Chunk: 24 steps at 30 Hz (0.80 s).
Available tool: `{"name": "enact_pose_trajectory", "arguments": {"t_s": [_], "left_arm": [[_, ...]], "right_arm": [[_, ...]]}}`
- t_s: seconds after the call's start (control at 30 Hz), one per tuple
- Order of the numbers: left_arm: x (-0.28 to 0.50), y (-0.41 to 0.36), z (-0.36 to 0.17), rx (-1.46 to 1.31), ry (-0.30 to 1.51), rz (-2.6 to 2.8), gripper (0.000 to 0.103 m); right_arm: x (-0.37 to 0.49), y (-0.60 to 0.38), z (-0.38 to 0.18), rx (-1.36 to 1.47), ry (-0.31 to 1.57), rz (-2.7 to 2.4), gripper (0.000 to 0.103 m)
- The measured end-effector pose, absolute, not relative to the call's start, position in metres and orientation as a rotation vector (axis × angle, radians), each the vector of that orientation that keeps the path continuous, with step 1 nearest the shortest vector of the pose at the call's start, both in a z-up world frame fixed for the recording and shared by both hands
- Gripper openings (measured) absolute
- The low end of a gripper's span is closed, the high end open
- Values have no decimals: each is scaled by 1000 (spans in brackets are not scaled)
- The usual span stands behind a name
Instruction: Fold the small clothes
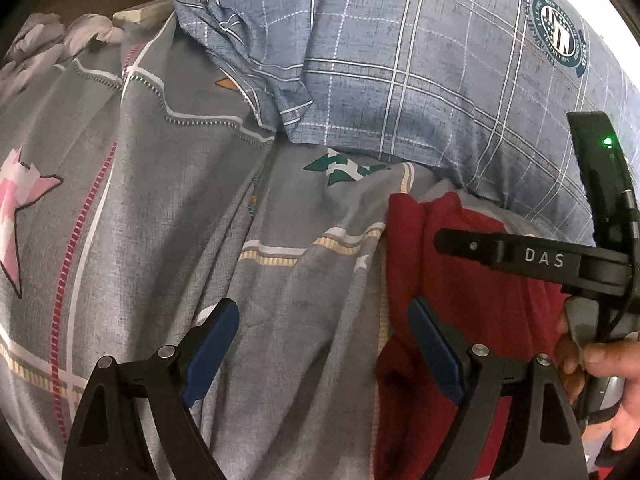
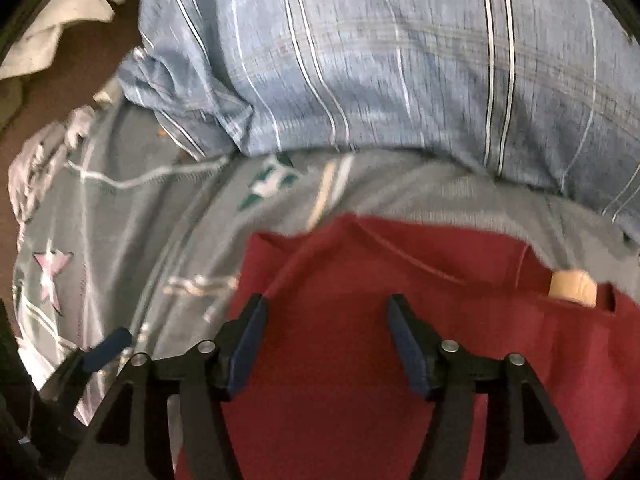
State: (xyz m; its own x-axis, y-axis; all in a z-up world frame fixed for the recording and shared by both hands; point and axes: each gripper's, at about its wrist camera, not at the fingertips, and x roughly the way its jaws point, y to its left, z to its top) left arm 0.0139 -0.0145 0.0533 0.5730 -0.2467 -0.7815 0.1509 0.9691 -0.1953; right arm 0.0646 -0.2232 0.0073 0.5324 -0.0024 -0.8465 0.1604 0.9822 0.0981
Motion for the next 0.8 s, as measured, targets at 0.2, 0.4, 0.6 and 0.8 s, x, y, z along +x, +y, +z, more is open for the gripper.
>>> {"name": "enact_pose_trajectory", "arguments": {"t_s": [0.2, 0.4, 0.6, 0.8], "left_arm": [[16, -14, 53, -123, 936, -239, 86], [13, -15, 55, -114, 936, -258, 86], [13, -6, 53, -161, 982, -339, 86], [14, 1, 51, -195, 1020, -405, 86]], "right_arm": [[58, -221, 10, 204, 990, -118, 66], [51, -215, 13, 192, 993, -112, 70], [57, -207, 10, 154, 1026, -108, 75], [74, -189, -2, 53, 1065, -121, 83]]}}
